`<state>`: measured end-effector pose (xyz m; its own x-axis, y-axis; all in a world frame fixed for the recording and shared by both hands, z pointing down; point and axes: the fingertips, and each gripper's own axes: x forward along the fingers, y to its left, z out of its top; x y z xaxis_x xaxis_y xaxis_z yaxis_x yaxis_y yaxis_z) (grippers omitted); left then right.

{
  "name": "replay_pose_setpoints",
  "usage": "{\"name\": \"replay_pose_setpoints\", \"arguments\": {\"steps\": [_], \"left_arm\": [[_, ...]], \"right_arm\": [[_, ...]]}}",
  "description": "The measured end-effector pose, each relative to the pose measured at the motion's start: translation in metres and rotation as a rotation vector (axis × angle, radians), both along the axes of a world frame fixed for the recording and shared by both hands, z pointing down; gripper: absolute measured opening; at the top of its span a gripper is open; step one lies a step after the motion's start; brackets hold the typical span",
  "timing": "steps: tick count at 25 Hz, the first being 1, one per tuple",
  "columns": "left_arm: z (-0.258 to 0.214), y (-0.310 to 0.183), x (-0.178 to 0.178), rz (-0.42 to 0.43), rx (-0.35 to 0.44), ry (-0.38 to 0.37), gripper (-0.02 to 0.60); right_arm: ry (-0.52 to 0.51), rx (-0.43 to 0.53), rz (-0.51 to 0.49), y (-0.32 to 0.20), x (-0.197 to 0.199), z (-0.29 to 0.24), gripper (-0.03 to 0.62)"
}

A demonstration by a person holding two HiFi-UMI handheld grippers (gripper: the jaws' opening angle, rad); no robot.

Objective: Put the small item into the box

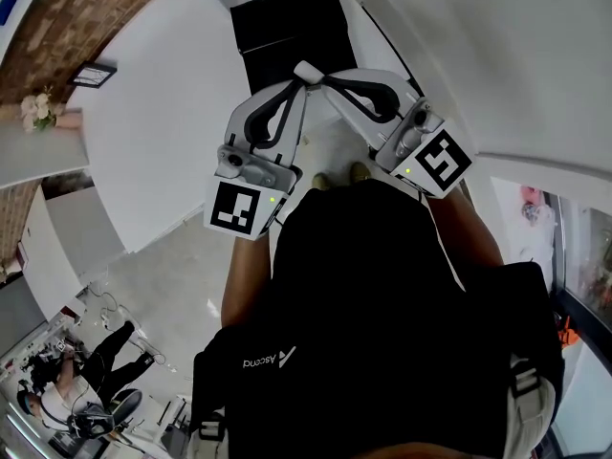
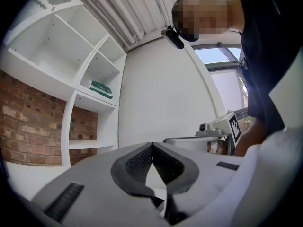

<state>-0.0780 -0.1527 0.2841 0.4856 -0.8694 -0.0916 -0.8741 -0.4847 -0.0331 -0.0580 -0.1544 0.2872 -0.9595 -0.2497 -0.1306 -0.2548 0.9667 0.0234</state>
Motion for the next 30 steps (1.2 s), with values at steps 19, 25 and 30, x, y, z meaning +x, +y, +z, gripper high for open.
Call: {"name": "replay_pose_setpoints", "arguments": {"steps": [19,25,30], "left_arm": [[0.003,0.005,0.001,0.0,-0.001,0.006,-0.002],[0.008,0.007,0.002,0.003,-0.022,-0.005,-0.002],[0.006,0.005,0.002,0.006,-0.017,0.0,-0.002]], "right_arm": [[0.005,-0.009,0.012,0.003,0.006,-0.004,0.0],[0.003,0.025,0.012,0.002,0.008,-0.003,0.0],[0.009,0.027,0.004,0.003,0.006,-0.003,0.0]]}}
